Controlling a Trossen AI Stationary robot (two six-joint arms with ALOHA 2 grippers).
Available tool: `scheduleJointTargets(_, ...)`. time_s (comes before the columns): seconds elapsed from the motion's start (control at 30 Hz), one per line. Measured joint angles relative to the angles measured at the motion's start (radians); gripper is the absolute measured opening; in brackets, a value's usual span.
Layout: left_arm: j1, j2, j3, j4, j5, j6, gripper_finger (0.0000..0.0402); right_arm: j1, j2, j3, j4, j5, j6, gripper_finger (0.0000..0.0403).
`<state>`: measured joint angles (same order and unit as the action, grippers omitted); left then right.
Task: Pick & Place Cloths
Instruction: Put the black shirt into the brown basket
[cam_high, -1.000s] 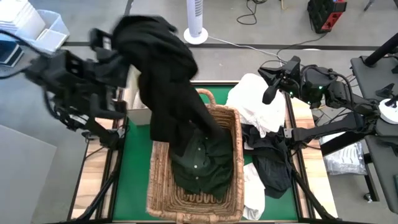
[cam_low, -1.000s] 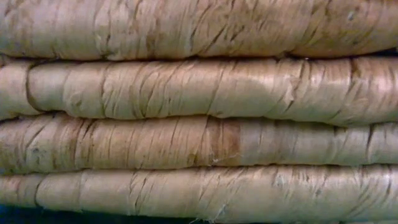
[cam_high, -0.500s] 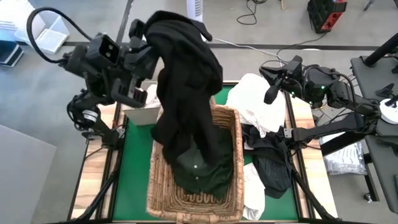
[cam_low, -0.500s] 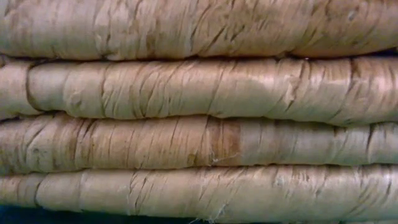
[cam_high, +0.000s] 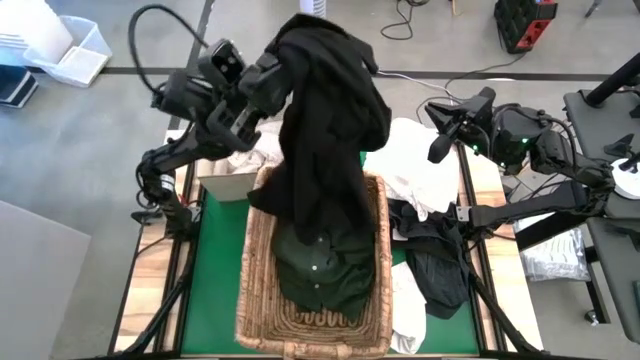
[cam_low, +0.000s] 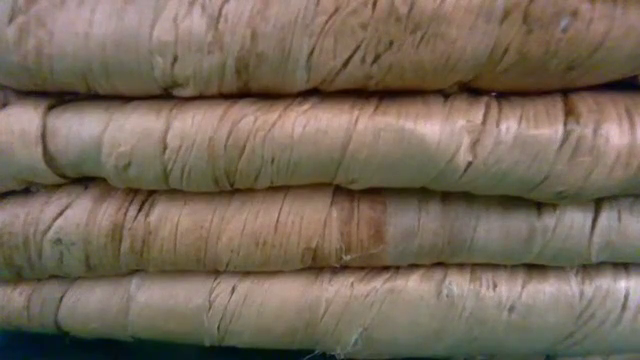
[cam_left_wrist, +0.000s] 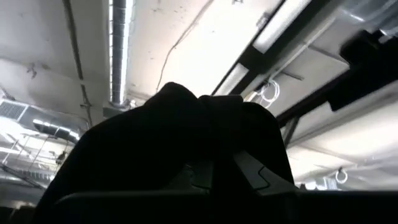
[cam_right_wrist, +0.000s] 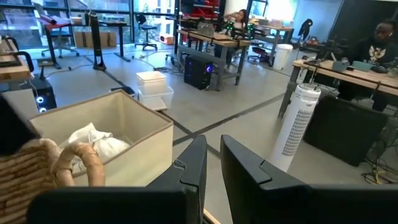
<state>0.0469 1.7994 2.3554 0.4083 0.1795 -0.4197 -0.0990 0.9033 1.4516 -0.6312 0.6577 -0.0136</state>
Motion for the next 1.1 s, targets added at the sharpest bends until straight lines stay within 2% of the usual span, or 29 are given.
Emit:
scheduleJointTargets(0.2, 0.036, 0.012, 0.000, 0.052, 0.072, -0.113, 0.0000, 0.000, -0.012, 0.000, -0.014, 0.000, 0.003, 0.0038)
scheduleJointTargets(0.37, 0.036, 0.014, 0.000, 0.072, 0.083, -0.134, 0.0000, 0.000, -0.013, 0.000, -0.018, 0.022, 0.002, 0.0038)
scheduleJointTargets(0.5, 0.037, 0.002, 0.000, 0.057, 0.159, -0.174, 0.0000, 0.000, -0.014, 0.000, -0.019, 0.025, 0.002, 0.0038)
scheduleJointTargets(0.6, 0.037, -0.023, 0.000, -0.020, 0.214, -0.194, 0.0000, 0.000, -0.013, 0.000, -0.025, 0.024, 0.004, 0.0038)
scheduleJointTargets(0.67, 0.038, -0.047, 0.000, -0.107, 0.216, -0.178, 0.0000, 0.000, -0.014, 0.000, -0.030, 0.025, 0.005, 0.0038)
scheduleJointTargets(0.93, 0.038, -0.080, 0.000, -0.391, 0.143, -0.139, 0.0000, 0.000, -0.014, 0.000, -0.050, 0.025, 0.022, 0.0038)
scheduleJointTargets(1.1, 0.038, -0.050, -0.003, -0.453, 0.126, -0.139, 0.0000, 0.000, -0.013, 0.000, -0.050, 0.025, 0.022, 0.0038)
